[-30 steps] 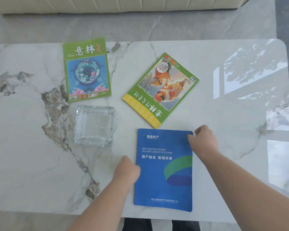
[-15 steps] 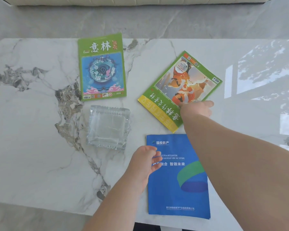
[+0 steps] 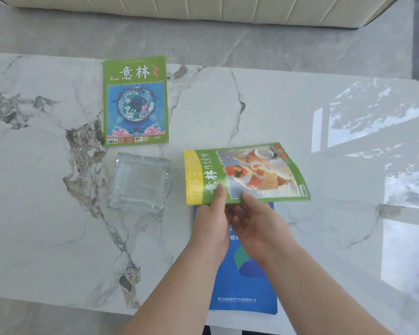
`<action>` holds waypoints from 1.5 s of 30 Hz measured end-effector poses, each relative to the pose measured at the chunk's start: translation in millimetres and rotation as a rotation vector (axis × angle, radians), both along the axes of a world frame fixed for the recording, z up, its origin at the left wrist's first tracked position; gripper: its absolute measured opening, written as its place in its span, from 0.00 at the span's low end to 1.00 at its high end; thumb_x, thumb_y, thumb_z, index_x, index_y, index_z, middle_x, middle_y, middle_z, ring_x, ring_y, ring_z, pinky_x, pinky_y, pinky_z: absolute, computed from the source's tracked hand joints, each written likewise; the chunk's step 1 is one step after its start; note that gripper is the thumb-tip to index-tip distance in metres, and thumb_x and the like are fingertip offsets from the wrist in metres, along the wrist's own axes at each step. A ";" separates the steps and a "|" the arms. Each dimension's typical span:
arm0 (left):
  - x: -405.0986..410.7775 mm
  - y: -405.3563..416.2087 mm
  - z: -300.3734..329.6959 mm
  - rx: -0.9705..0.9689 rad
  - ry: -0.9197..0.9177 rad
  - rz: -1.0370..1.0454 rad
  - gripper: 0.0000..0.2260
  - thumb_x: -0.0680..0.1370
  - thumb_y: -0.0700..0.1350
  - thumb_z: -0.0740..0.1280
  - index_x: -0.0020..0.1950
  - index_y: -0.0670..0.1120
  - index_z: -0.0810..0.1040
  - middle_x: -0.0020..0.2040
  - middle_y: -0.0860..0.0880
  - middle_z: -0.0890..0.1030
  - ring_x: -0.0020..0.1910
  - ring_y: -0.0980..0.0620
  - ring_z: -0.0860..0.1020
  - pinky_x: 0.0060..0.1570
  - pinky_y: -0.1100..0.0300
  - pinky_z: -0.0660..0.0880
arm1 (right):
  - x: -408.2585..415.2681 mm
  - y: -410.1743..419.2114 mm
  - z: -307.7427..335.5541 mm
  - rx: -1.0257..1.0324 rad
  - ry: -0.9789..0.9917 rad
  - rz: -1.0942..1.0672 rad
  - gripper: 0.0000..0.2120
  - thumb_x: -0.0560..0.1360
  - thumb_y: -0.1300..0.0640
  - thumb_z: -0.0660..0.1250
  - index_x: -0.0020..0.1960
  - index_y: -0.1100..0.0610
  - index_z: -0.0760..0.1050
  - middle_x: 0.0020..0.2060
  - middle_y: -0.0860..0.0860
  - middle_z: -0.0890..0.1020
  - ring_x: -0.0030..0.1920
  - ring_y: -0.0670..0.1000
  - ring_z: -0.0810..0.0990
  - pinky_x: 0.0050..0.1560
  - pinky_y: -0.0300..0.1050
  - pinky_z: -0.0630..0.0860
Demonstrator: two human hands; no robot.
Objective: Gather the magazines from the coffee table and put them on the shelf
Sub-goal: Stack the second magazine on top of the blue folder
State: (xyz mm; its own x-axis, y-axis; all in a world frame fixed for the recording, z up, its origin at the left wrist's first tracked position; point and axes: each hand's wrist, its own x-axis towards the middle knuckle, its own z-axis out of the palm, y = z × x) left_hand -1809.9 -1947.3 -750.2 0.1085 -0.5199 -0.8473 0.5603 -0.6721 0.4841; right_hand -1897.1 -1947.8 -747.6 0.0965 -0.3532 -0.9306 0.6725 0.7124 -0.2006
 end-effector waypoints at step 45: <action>61.9 48.1 -53.7 0.139 -0.985 -0.907 0.03 0.77 0.39 0.64 0.49 0.46 0.73 0.43 0.50 0.78 0.41 0.50 0.76 0.36 0.58 0.72 | -62.7 91.8 -39.4 0.046 0.951 1.238 0.02 0.73 0.57 0.61 0.42 0.54 0.69 0.36 0.51 0.80 0.34 0.49 0.77 0.31 0.42 0.69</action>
State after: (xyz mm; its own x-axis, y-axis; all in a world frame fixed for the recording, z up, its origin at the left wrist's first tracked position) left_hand -1747.9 -1899.3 -803.9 0.3641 -0.6493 -0.6677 -0.6440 -0.6934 0.3231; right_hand -1959.8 -1856.0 -787.0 -0.3136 -0.4724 -0.8237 -0.6721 0.7232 -0.1588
